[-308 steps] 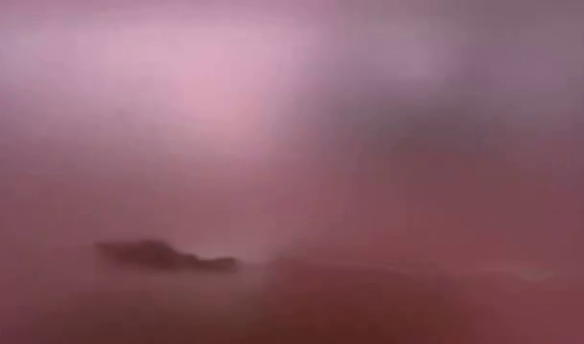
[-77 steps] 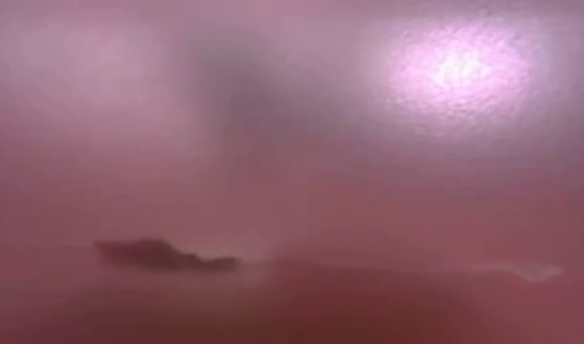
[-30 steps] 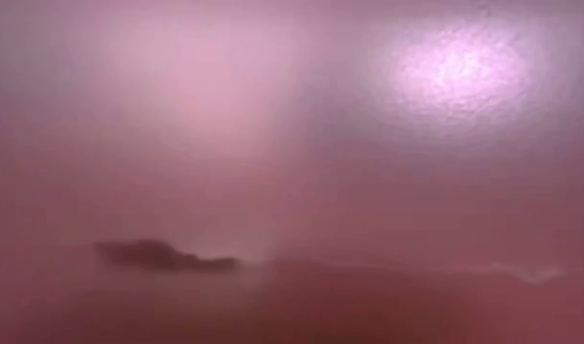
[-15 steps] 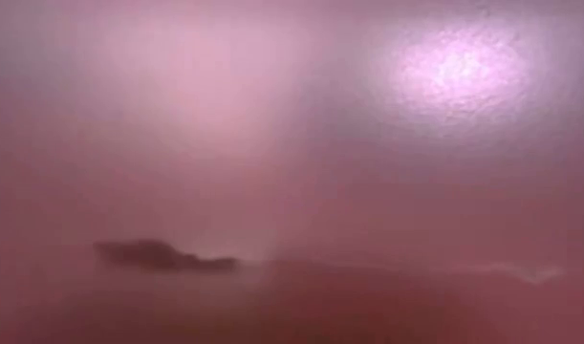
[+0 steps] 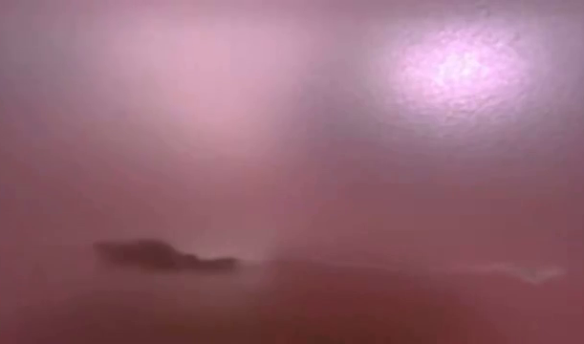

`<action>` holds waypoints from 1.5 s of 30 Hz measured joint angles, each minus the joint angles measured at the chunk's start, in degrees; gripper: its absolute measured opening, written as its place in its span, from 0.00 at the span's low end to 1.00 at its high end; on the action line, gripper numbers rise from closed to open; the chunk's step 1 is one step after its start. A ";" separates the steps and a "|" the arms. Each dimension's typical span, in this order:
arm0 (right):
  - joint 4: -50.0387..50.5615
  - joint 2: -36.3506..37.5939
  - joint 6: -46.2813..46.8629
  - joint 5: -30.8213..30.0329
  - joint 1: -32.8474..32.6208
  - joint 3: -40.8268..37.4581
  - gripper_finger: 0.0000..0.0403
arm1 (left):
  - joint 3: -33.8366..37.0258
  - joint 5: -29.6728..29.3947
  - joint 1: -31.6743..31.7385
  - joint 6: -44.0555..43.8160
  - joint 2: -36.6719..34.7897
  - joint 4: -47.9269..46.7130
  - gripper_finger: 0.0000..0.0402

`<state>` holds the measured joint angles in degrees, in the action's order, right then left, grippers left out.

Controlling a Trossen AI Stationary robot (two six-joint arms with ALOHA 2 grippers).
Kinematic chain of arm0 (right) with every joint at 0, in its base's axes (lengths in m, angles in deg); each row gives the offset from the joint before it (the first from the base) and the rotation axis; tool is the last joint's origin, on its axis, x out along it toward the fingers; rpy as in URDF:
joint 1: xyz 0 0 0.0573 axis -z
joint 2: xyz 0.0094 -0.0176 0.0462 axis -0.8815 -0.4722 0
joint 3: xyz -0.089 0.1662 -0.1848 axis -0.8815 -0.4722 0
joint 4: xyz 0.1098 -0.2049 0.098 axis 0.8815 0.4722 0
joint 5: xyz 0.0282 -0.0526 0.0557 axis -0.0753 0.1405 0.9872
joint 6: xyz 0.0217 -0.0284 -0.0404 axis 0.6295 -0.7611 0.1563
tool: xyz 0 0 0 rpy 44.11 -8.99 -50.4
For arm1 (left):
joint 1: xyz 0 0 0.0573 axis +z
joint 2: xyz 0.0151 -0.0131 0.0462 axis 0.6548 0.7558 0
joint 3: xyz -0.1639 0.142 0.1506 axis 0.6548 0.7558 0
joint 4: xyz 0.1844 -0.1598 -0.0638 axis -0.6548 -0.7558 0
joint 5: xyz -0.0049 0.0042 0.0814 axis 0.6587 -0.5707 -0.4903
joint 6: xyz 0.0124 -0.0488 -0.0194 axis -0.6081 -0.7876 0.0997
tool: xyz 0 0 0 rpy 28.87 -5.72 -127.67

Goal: Pick & Place Food Item
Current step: Put the pink donut into the black bin, then return to Home Position

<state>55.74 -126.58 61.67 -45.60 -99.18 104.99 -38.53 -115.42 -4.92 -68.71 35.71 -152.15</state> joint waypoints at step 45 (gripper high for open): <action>-0.61 0.00 -1.21 -0.04 -0.02 0.00 0.64 | 3.50 0.70 -0.39 1.10 -12.04 6.12 0.54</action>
<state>55.13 -126.58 60.46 -45.64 -99.20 104.99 -35.03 -114.72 -5.31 -67.61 23.66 -146.03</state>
